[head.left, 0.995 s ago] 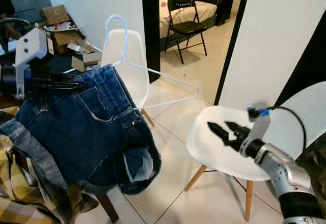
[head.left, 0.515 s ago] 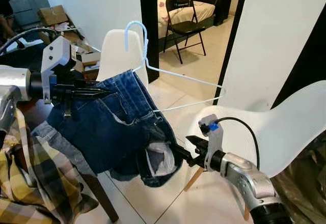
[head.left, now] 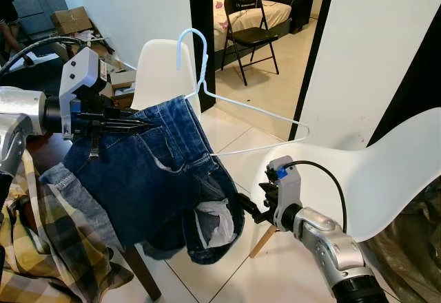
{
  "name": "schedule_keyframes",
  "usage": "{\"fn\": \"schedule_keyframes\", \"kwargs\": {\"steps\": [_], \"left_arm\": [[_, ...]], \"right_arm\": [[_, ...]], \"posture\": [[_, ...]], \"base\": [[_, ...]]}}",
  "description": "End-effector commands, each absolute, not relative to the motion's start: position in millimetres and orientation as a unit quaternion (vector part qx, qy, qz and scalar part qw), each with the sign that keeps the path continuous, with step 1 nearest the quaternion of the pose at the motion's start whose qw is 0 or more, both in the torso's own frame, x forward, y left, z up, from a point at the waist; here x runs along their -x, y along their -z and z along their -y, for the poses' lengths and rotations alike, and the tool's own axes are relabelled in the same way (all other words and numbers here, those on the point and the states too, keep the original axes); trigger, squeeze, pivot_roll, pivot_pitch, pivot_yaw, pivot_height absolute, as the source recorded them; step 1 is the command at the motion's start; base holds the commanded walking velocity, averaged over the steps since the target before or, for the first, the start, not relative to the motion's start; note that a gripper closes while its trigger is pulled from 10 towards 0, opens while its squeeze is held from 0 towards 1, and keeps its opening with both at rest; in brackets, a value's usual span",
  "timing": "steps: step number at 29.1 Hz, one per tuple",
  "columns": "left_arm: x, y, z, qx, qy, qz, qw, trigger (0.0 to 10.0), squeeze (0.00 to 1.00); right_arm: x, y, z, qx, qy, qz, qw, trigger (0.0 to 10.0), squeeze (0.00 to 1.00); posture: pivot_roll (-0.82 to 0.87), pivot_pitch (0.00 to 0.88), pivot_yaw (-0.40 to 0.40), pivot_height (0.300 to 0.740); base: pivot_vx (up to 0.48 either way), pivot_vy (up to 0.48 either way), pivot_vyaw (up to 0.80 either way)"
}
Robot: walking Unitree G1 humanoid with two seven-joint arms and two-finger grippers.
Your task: Hang hanger
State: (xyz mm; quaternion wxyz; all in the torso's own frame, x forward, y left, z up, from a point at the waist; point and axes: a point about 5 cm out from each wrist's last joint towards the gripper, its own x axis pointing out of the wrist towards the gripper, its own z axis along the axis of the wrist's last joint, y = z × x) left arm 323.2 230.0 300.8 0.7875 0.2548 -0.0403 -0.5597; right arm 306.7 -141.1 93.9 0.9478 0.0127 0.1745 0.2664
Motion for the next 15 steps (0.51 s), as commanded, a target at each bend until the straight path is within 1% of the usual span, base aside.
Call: {"fn": "schedule_keyframes", "kwargs": {"steps": [1, 2, 4, 6, 15], "left_arm": [[-320, -314, -226, -0.264, 0.564, 0.065, 0.78, 10.0, 0.0], [-320, -314, -226, -0.264, 0.564, 0.065, 0.78, 10.0, 0.0], [-318, -317, -225, -0.265, 0.567, 0.068, 0.777, 10.0, 0.0], [-318, -318, -225, -0.266, 0.567, 0.069, 0.776, 10.0, 0.0], [-316, -321, -224, -0.266, 0.57, 0.072, 0.774, 10.0, 0.0]], "right_arm": [[-304, -87, 128, -0.004, -0.283, -0.183, 0.941, 10.0, 0.0], [-304, -87, 128, -0.004, -0.283, -0.183, 0.941, 10.0, 0.0], [-304, -85, 117, 0.0, -0.29, -0.183, 0.939, 10.0, 0.0], [-305, -85, 113, 0.001, -0.289, -0.182, 0.94, 10.0, 0.0], [-307, -81, 106, 0.007, -0.284, -0.18, 0.942, 10.0, 0.0]], "posture": [[0.05, 0.024, 0.074, 0.74], [0.05, 0.024, 0.074, 0.74], [0.05, 0.025, 0.075, 0.74], [0.06, 0.026, 0.074, 0.74], [0.06, 0.027, 0.072, 0.74]], "base": [[0.0, 0.0, 0.0], [0.0, 0.0, 0.0], [0.0, 0.0, 0.0], [0.0, 0.0, 0.0], [0.0, 0.0, 0.0]]}}
